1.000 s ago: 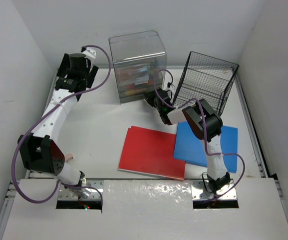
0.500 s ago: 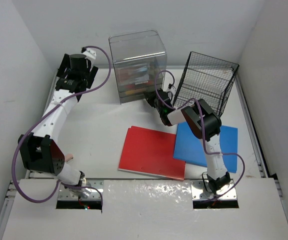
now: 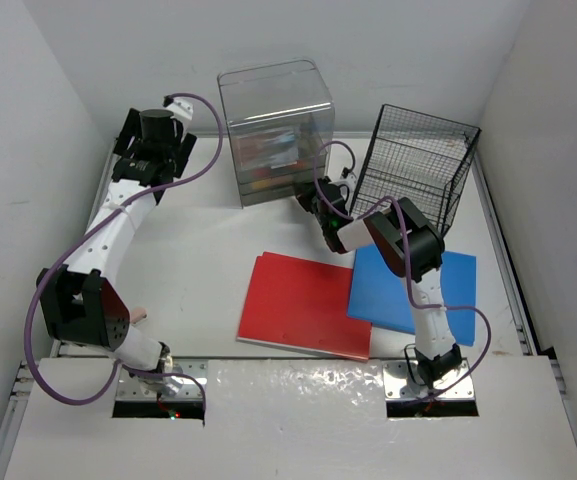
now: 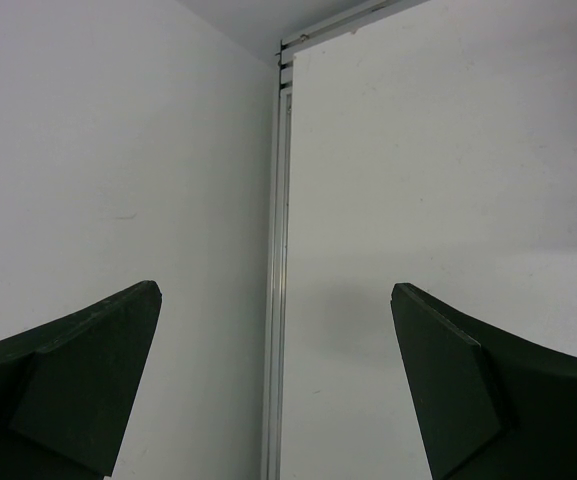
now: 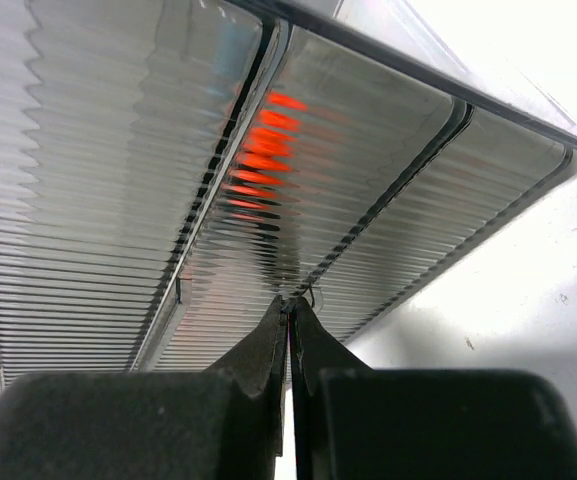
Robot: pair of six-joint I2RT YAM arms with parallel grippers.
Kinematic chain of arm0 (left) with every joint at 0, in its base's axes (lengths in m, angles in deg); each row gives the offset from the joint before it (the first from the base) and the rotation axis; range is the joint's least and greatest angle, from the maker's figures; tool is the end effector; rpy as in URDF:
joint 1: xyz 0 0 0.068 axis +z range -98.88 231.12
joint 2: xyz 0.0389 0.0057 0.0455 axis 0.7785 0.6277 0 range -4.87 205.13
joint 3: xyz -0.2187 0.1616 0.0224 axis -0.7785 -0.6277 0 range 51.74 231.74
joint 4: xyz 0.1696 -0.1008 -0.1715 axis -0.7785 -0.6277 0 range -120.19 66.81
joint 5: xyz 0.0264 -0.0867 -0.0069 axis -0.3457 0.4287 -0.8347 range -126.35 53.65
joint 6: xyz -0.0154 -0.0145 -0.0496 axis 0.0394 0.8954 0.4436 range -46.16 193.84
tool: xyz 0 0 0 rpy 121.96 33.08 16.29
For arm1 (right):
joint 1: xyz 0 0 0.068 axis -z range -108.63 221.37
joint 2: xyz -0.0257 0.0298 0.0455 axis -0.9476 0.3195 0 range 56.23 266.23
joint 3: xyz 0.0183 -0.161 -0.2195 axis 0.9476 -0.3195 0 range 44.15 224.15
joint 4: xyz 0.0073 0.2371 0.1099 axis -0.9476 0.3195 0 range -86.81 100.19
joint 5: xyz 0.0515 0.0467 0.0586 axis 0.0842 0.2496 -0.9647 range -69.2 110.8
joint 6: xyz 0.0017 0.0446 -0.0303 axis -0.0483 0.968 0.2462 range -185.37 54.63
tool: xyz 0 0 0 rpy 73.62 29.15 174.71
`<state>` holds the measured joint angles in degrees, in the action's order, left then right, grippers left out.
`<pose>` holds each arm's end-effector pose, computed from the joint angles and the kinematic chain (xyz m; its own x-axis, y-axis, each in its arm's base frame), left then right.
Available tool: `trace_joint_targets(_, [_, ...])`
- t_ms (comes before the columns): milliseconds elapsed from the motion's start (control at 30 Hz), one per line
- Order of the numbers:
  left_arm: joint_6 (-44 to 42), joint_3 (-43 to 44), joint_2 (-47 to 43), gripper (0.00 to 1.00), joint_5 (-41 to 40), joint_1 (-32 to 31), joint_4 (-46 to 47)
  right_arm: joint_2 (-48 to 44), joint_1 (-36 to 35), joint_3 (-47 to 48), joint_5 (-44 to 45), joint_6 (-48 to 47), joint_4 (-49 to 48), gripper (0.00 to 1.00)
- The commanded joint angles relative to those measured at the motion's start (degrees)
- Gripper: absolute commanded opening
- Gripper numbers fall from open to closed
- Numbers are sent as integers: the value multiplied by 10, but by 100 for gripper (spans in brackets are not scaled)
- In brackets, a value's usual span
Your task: Organize the desk
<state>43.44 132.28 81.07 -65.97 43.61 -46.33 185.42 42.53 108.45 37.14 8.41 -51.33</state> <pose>0.3423 -0.0275 0.3635 -0.5689 0.5187 -0.6382 -0.0337 0.7607 0.6482 0.4003 0.2090 0.1023 -0.2556 0.9111 -0.3234 0.0897 0.3555 0.9304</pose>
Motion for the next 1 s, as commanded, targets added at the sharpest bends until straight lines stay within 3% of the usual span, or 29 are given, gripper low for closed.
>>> trace_joint_targets(0, [-5,-6,-8,100,-10,4,30,-2,7,11,12,-2,-21,0])
trace_joint_targets(133, [-5,-6,-8,100,-8,4,29,-9,7,10,-2,-26,-13,0])
trace_joint_targets(233, [-5,-6,-8,100,-5,4,27,-34,-4,21,-24,-134,30,0])
trace_joint_targets(567, [-11,-13,-9,100,-5,4,27,-110,-82,7,-7,-676,138,27])
trace_joint_targets(600, [-12,-14,-10,100,-6,5,27,-111,-86,7,-10,-724,144,33])
trace_joint_targets(633, [-13,-14,-11,100,-8,4,28,-112,-96,3,-17,-838,143,36])
trace_joint_targets(700, [-16,-15,-12,99,-10,4,28,-114,-107,-4,-8,-947,135,43])
trace_joint_targets(733, [-17,-16,-12,100,-10,4,28,-112,-114,-5,-3,-1047,135,47])
trace_joint_targets(833, [-20,-17,-13,100,-15,4,29,-98,-118,-4,-7,-1201,154,51])
trace_joint_targets(967, [-22,-17,-11,100,-18,5,30,-59,-120,1,31,-1320,97,51])
